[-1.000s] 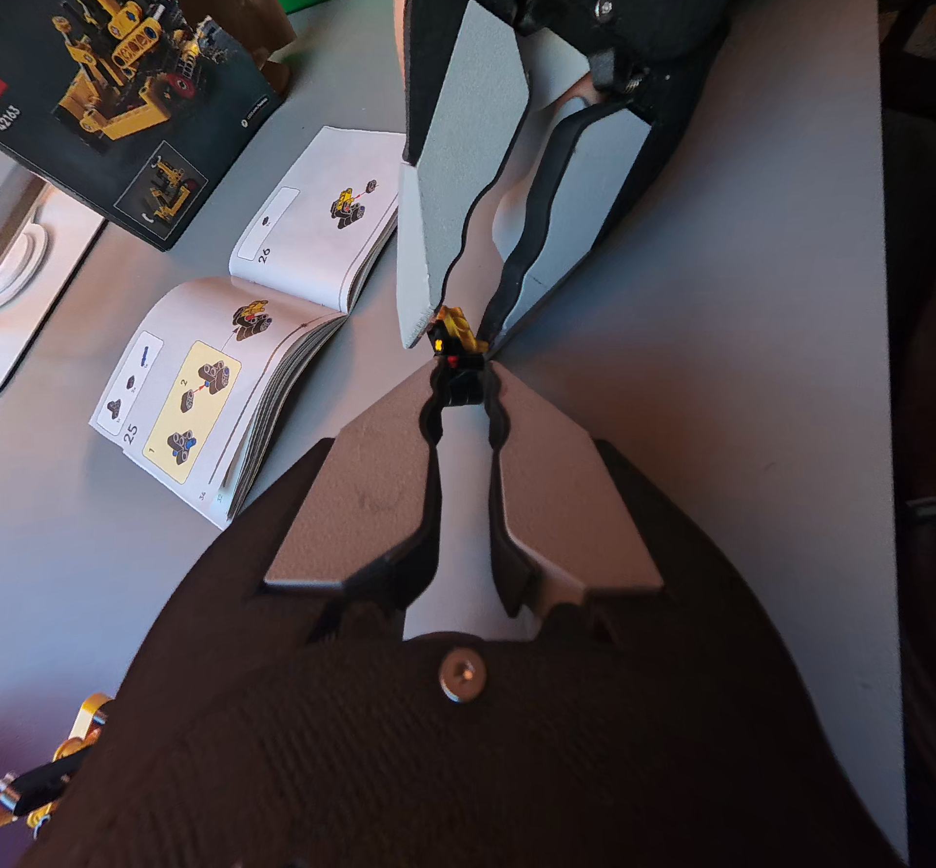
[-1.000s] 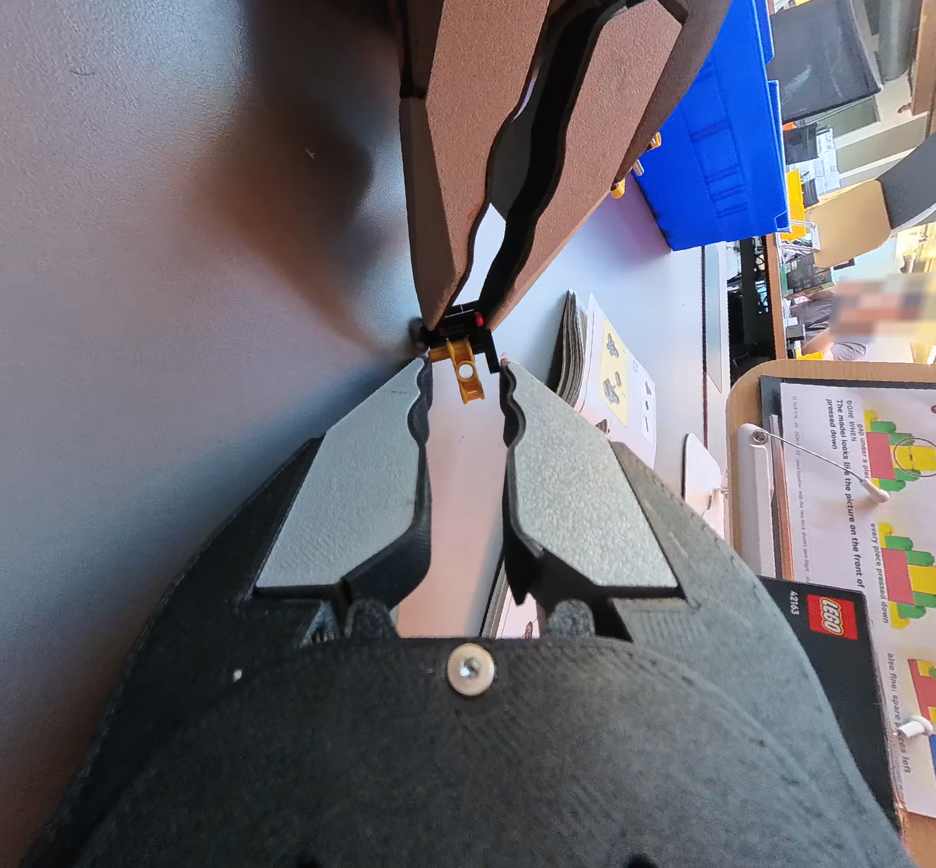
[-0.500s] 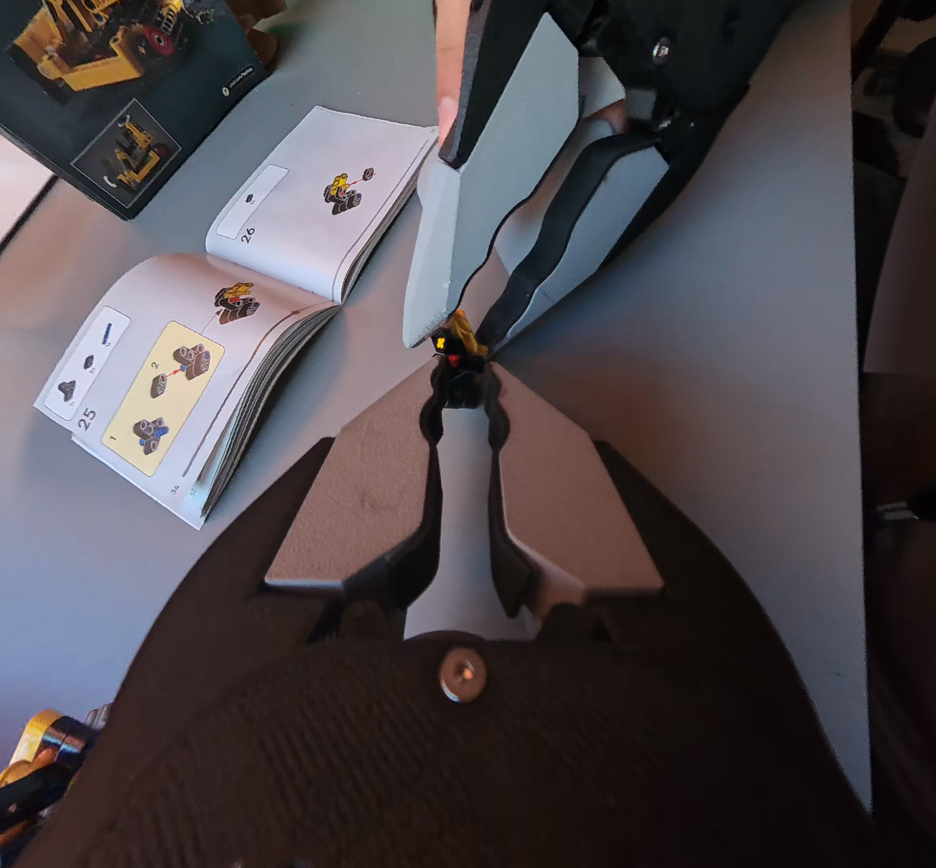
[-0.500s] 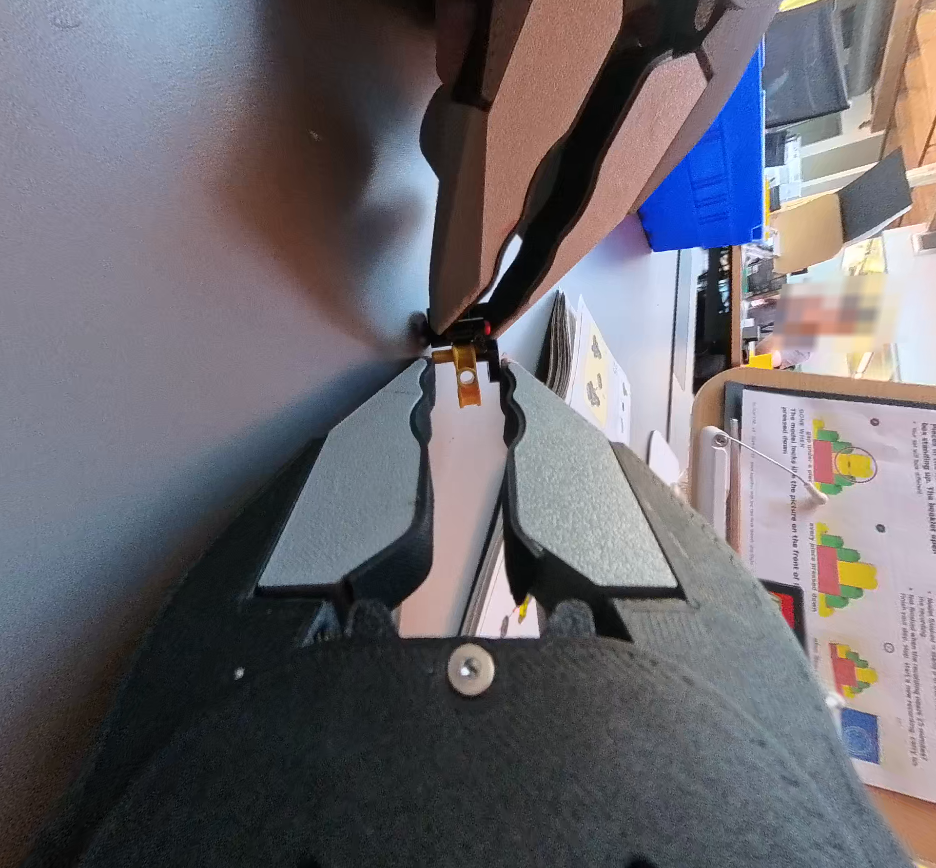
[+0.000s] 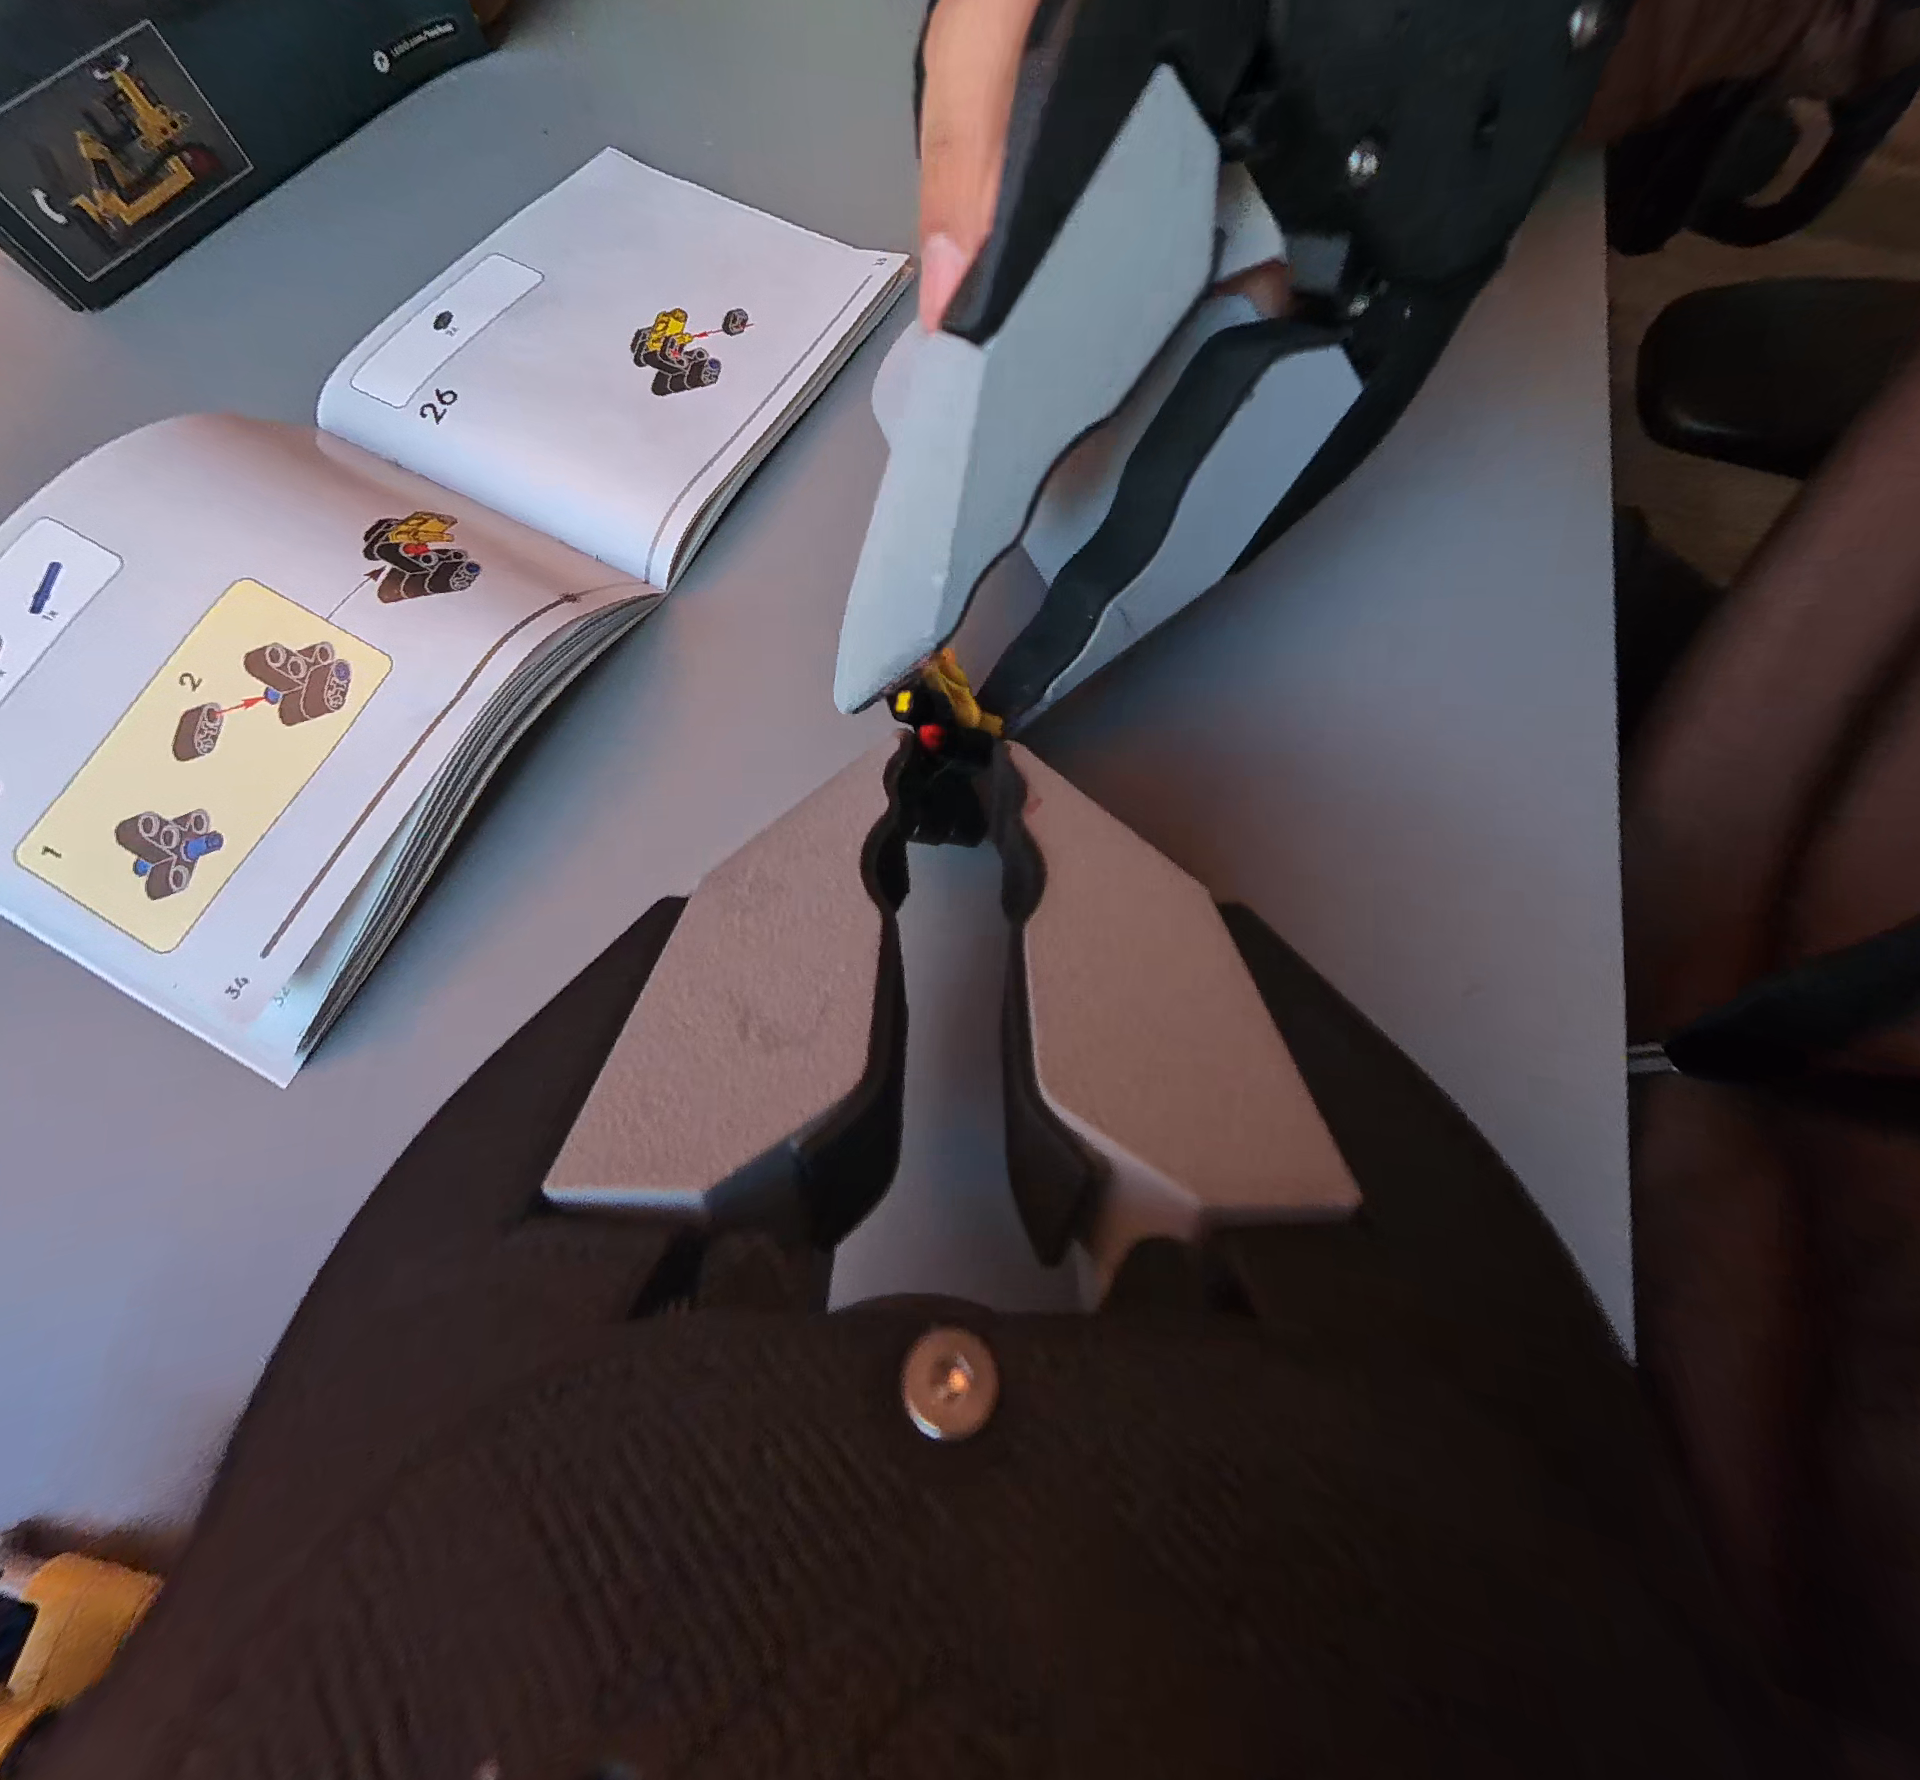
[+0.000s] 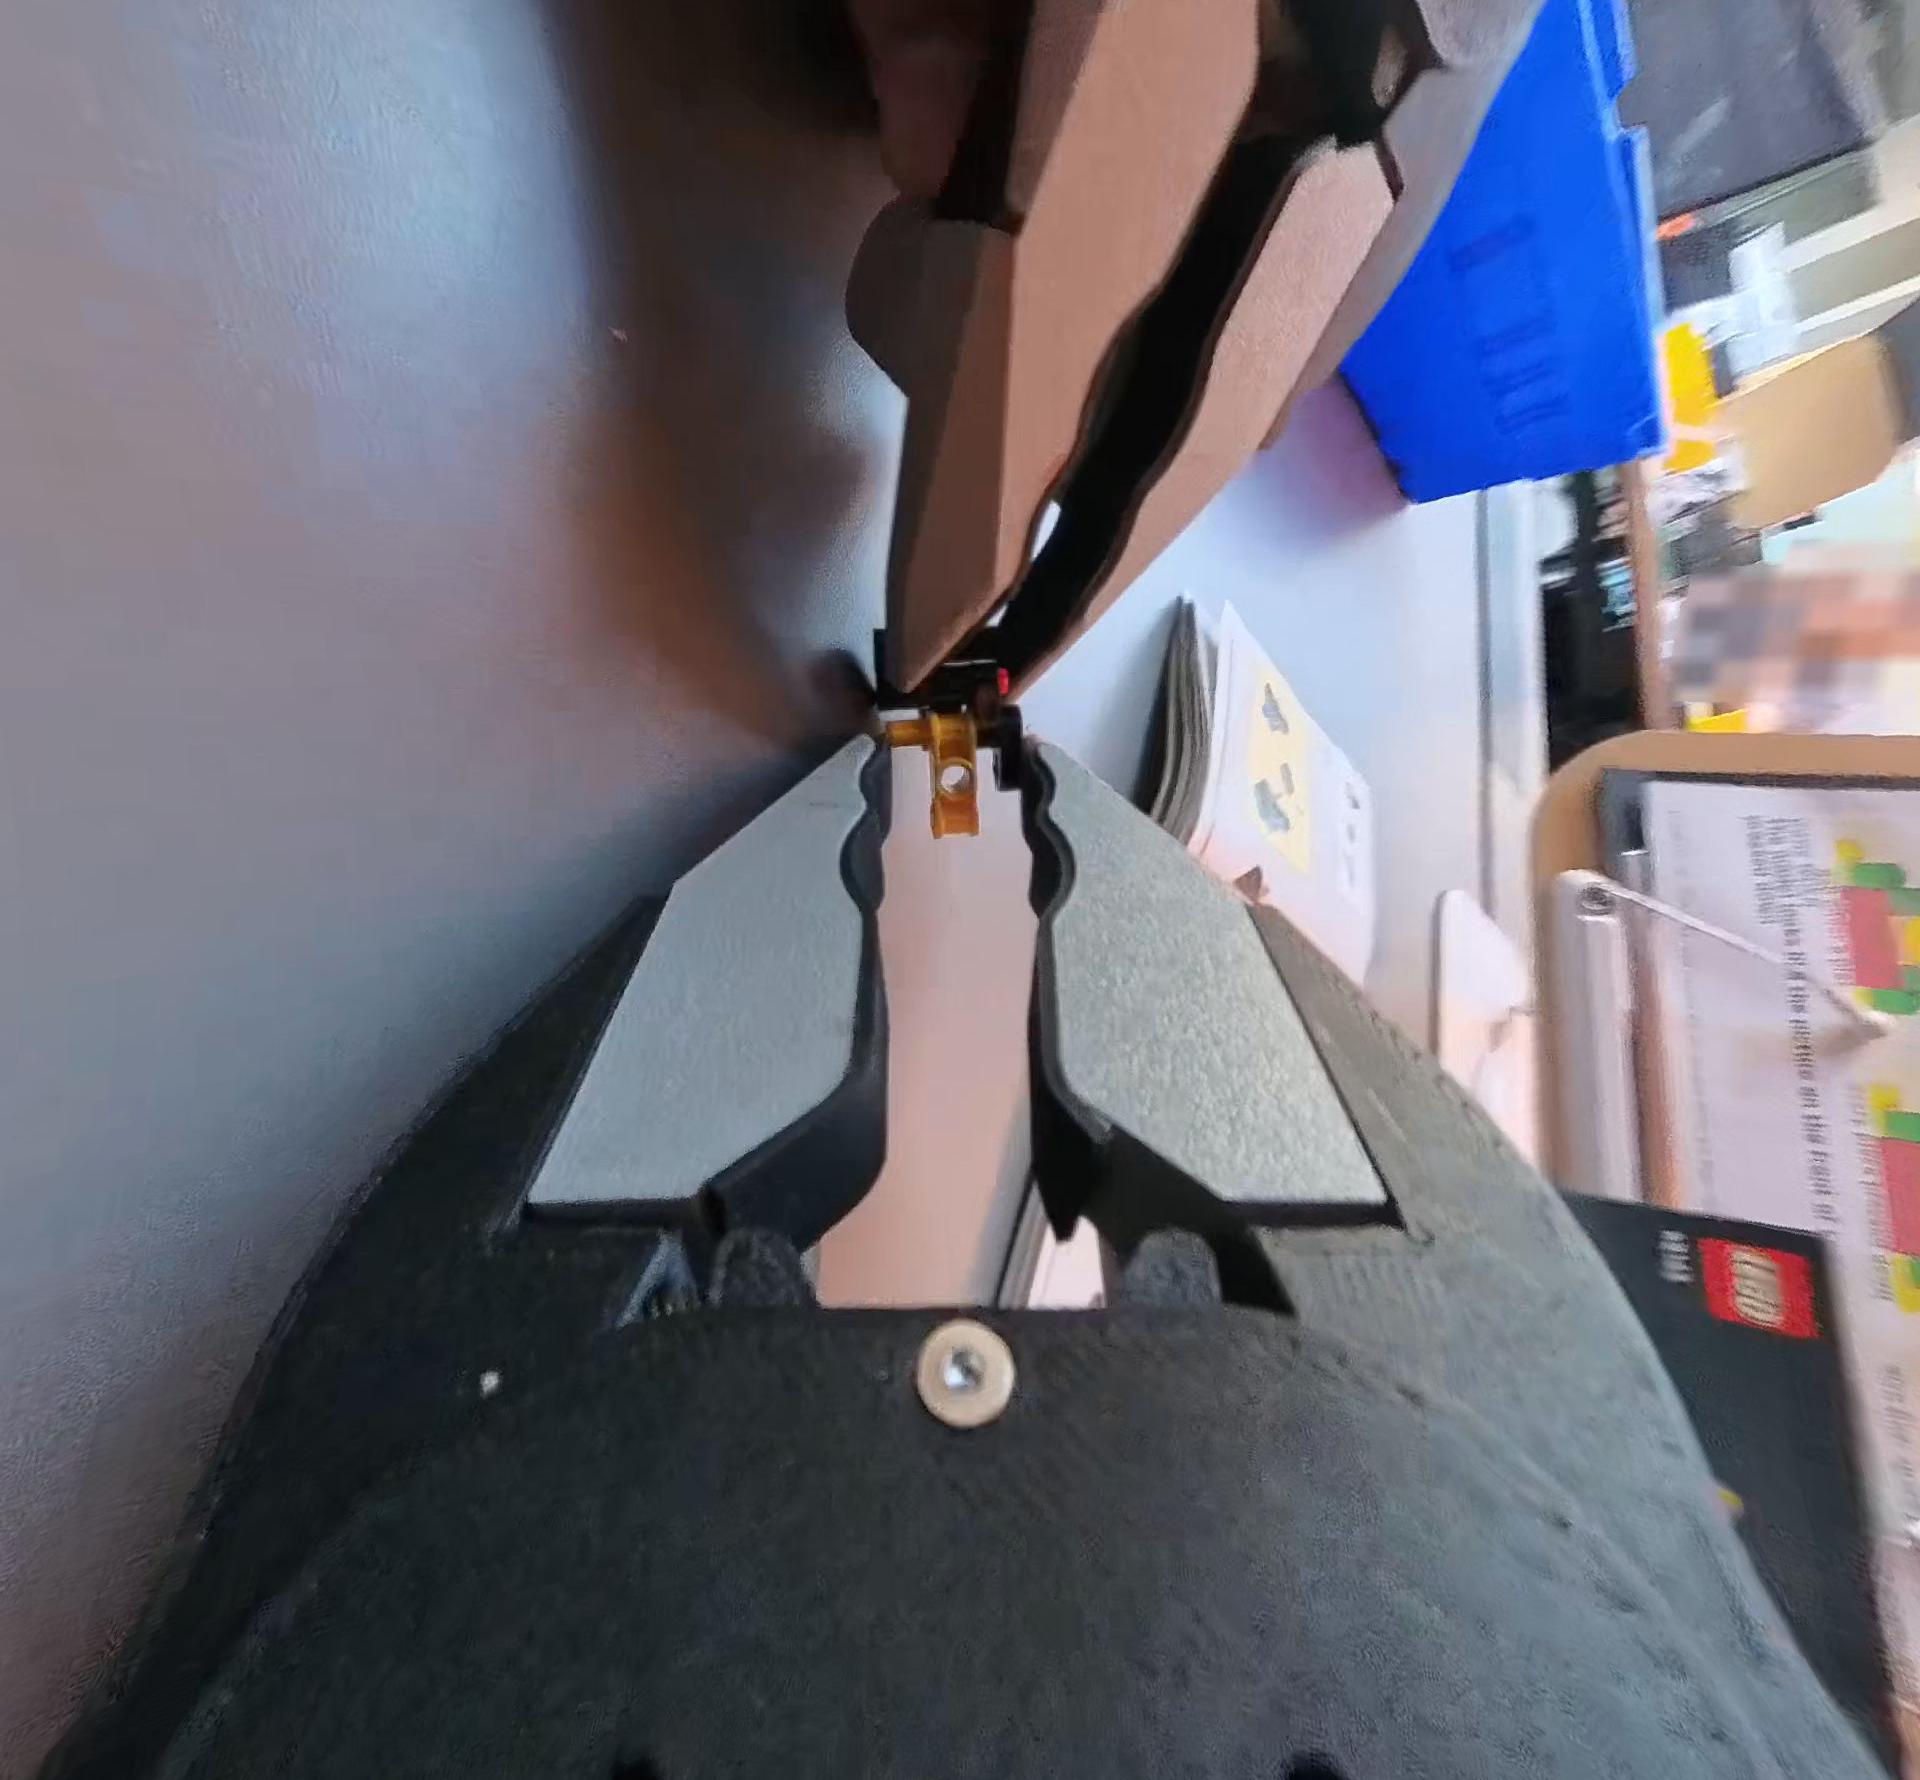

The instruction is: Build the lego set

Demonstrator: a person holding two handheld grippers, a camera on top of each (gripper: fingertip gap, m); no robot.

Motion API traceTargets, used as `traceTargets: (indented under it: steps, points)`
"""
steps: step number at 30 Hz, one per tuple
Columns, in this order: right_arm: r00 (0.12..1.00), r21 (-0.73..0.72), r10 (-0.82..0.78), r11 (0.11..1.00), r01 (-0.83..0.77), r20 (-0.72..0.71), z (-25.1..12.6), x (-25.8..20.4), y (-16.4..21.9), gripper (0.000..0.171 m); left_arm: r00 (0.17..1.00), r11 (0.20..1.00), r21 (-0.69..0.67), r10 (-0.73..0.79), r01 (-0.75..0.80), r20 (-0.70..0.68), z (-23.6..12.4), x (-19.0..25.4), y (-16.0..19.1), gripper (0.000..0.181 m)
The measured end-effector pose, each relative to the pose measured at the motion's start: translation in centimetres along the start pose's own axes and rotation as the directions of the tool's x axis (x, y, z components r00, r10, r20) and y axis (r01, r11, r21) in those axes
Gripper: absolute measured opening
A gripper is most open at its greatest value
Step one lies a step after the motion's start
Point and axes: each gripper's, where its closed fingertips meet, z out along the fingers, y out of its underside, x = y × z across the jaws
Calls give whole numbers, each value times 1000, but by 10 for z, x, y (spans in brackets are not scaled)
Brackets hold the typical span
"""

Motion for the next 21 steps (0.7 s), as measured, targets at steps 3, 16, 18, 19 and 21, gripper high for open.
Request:
traceTargets:
  steps: [3, 16, 18, 19, 21]
  points:
    - [993, -17, -91, 996, 90, -73, 1, 1, -1, 21, 1000, 1000, 0, -23, 23, -14, 0, -1, 0, 10]
    - [997, 54, 79, 995, -80, 14, 0, 2, 0, 26, 998, 999, 1, -49, 49, -38, 0, 0, 0, 10]
    - [996, 54, 88, 994, -90, 32, 1, 0, -1, 23, 998, 999, 0, -50, 51, -39, 0, 0, 0, 10]
    - [995, 56, 94, 994, -96, 37, 1, 0, -1, 22, 998, 999, 1, -52, 52, -39, 0, 0, 0, 10]
    - [994, 62, 104, 992, -107, 46, 1, 0, 0, 22, 998, 998, 1, -56, 56, -42, 0, -1, 0, 10]
